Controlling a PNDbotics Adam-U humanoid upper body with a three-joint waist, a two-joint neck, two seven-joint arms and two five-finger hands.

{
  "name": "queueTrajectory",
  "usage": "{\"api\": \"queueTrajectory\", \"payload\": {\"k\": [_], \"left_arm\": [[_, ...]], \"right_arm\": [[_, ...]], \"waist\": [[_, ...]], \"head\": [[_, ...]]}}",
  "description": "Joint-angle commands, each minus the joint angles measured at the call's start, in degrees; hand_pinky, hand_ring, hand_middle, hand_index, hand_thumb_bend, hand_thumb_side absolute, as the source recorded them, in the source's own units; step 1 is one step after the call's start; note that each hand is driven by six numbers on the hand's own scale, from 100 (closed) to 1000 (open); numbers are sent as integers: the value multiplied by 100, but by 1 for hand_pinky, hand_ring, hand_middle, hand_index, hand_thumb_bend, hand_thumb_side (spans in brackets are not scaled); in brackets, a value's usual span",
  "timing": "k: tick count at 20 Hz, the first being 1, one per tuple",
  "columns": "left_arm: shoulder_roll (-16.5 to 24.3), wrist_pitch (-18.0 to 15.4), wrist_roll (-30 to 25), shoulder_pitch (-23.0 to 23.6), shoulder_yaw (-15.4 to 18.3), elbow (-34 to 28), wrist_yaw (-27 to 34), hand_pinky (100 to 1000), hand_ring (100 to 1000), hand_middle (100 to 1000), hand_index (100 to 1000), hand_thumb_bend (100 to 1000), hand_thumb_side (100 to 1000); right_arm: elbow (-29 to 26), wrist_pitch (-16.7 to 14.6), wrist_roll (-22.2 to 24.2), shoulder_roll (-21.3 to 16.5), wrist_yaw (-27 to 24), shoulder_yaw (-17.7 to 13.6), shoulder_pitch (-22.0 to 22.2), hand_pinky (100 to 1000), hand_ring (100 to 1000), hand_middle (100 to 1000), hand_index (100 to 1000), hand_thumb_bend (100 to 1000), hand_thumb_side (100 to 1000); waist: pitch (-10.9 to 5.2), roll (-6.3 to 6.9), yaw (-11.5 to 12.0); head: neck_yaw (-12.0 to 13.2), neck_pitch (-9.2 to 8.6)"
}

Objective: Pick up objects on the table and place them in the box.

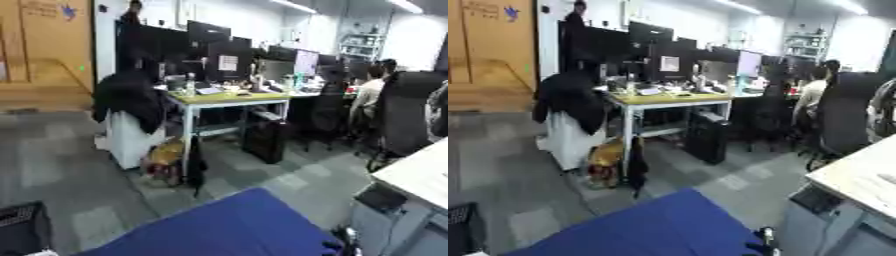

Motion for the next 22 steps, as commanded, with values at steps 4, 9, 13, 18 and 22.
{"api": "queueTrajectory", "payload": {"k": [4,9,13,18,22], "left_arm": [[25,-8,-25,-28,30,-67,-19,806,690,770,843,282,1000],[24,-6,-27,-36,32,-65,-20,806,690,770,843,284,1000],[26,-4,-30,-42,30,-63,-15,806,690,771,843,283,1000],[35,-3,-38,-51,22,-57,-20,806,690,771,843,283,1000],[47,-1,-49,-59,10,-50,-23,806,690,771,843,281,1000]], "right_arm": [[-1508,-41,414,-208,827,-28,49,459,604,734,867,100,1000],[-2389,128,720,-158,1384,38,121,463,610,738,870,100,933],[-2711,263,918,-220,1672,143,180,467,615,743,879,100,875],[-2788,355,1489,-566,2126,422,388,474,627,757,903,100,794],[-2695,364,2010,-945,2376,758,588,478,635,766,916,100,764]], "waist": [[-62,-15,-3],[-63,-24,7],[-62,-28,17],[-51,-38,35],[-43,-53,48]], "head": [[-75,-80],[-85,-92],[-80,-84],[-44,-15],[14,69]]}}
